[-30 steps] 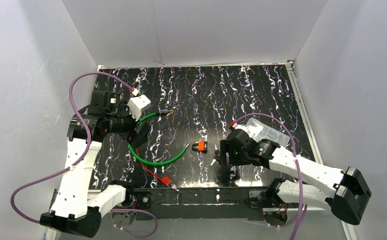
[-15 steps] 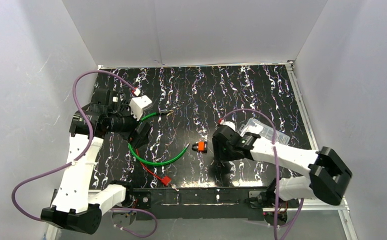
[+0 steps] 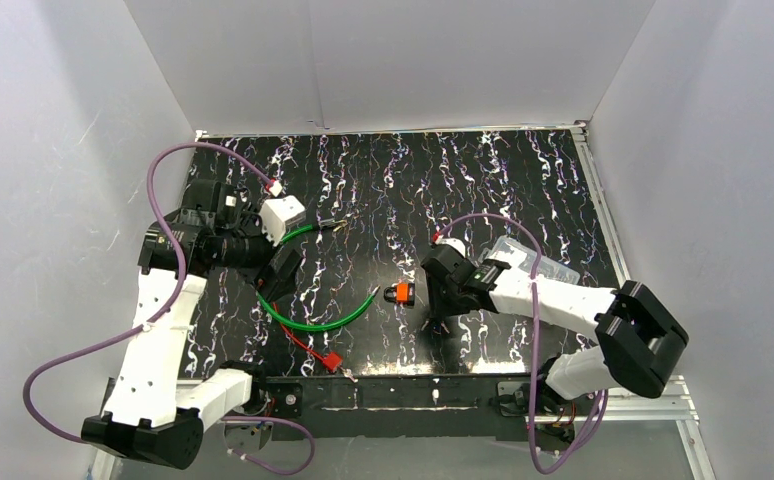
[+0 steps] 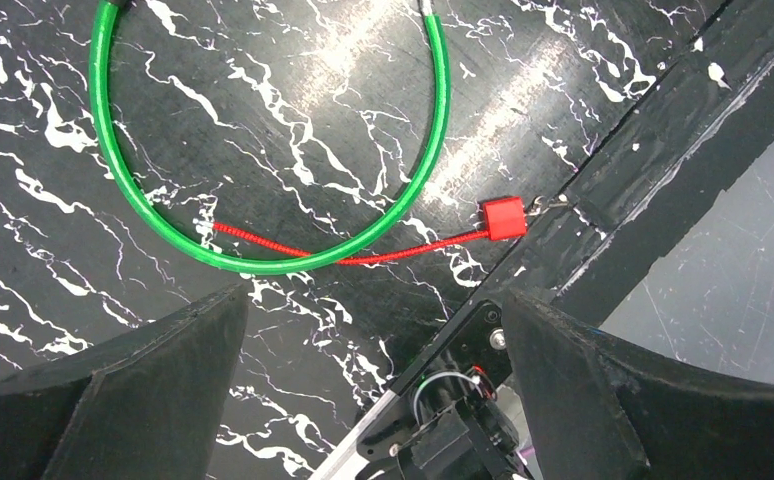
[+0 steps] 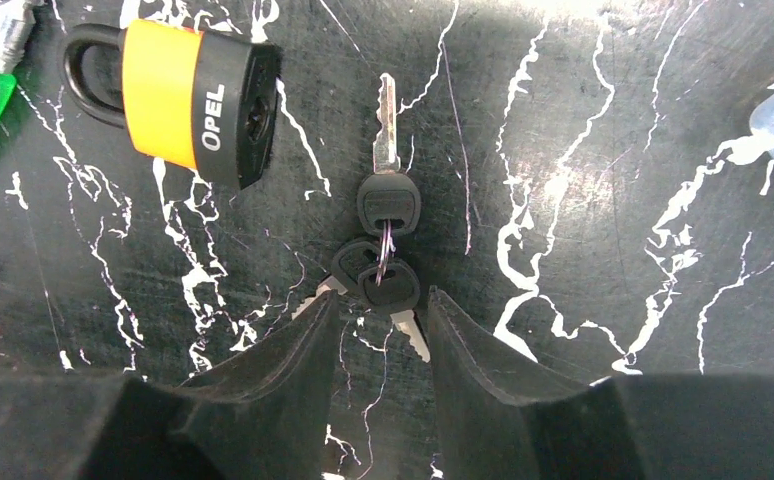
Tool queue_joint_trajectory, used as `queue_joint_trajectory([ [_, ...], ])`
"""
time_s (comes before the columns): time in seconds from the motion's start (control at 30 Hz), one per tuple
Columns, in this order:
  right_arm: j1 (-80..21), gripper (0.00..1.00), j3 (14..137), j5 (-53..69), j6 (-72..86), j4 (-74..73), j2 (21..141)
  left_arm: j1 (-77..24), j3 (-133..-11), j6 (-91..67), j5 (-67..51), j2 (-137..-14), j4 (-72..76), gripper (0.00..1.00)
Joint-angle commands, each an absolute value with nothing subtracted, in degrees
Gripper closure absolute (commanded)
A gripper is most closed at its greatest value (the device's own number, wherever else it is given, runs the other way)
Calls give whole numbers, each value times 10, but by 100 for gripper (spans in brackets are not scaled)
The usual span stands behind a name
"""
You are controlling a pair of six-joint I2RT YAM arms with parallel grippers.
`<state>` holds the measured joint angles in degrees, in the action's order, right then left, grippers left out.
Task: Unlock with the key
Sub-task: Pick up the key from the center of the board.
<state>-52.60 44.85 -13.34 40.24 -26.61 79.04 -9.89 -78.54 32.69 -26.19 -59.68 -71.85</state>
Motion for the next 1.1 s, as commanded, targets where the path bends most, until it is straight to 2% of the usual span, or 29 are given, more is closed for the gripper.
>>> queue_joint_trajectory([
  [0.0,-526,57,439,-134,404,-237,800,-100,-793,338,-280,-594,-751,2],
  [0.2,-525,69,446,-126,405,-226,822,-101,-798,341,-291,-591,-752,2],
  [0.37,-525,97,447,-117,404,-226,815,-105,-807,346,-331,-597,-755,2],
  [0.53,-526,99,442,-110,386,-249,772,-135,-753,325,-378,-559,-676,2],
  [0.67,-526,99,442,-93,360,-274,698,-202,-684,364,-396,-485,-611,2],
  [0.9,-526,99,471,-27,336,-328,563,-261,-536,377,-467,-397,-407,2],
  [1.07,-526,99,521,71,307,-362,487,-367,-483,397,-394,-391,-278,2],
])
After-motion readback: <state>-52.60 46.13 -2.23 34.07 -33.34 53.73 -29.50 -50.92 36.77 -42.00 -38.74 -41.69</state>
